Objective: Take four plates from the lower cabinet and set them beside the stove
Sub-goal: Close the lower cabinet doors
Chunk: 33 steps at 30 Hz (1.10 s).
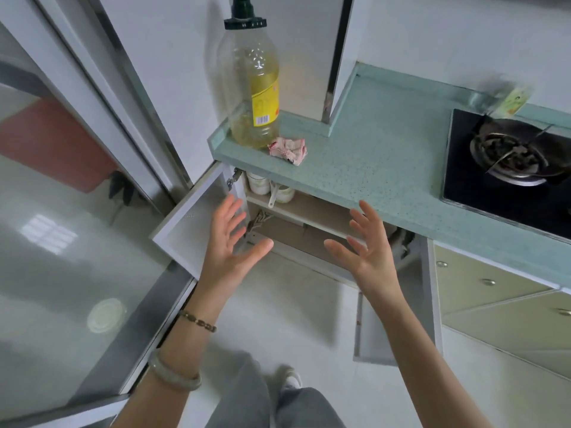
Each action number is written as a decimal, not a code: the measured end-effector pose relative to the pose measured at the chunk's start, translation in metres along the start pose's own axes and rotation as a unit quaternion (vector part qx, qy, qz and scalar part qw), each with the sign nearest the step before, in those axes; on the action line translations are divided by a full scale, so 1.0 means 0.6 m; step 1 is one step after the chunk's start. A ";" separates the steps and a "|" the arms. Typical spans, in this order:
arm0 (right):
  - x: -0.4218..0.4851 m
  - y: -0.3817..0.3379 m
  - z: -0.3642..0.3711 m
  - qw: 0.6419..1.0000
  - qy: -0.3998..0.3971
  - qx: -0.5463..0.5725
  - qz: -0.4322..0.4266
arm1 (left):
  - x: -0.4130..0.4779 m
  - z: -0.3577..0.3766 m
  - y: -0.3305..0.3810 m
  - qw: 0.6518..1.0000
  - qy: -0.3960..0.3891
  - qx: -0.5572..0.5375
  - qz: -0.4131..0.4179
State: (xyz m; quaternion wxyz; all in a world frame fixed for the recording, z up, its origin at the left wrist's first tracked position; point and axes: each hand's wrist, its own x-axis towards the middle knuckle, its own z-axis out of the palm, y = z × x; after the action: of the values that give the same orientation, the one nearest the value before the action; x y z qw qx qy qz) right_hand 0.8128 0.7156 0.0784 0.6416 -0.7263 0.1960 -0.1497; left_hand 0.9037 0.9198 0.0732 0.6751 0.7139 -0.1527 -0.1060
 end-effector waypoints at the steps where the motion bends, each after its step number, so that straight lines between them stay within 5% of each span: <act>1: 0.008 0.002 0.005 1.000 0.002 0.001 0.004 | 0.012 -0.002 -0.005 1.000 -0.005 -0.001 -0.003; 18: 0.147 0.048 0.107 0.986 0.154 -0.001 0.071 | 0.252 -0.043 -0.100 0.984 -0.176 0.017 -0.019; 33: 0.136 0.219 0.093 0.986 0.129 -0.025 0.102 | 0.212 -0.015 -0.271 0.988 -0.131 0.028 -0.077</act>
State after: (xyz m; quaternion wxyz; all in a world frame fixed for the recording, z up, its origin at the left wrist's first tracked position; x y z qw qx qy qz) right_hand 0.8986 0.7122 -0.0619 0.6045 -0.6928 0.3542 -0.1708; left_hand 1.0375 0.8888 -0.0814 0.6189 0.7222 -0.1872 -0.2455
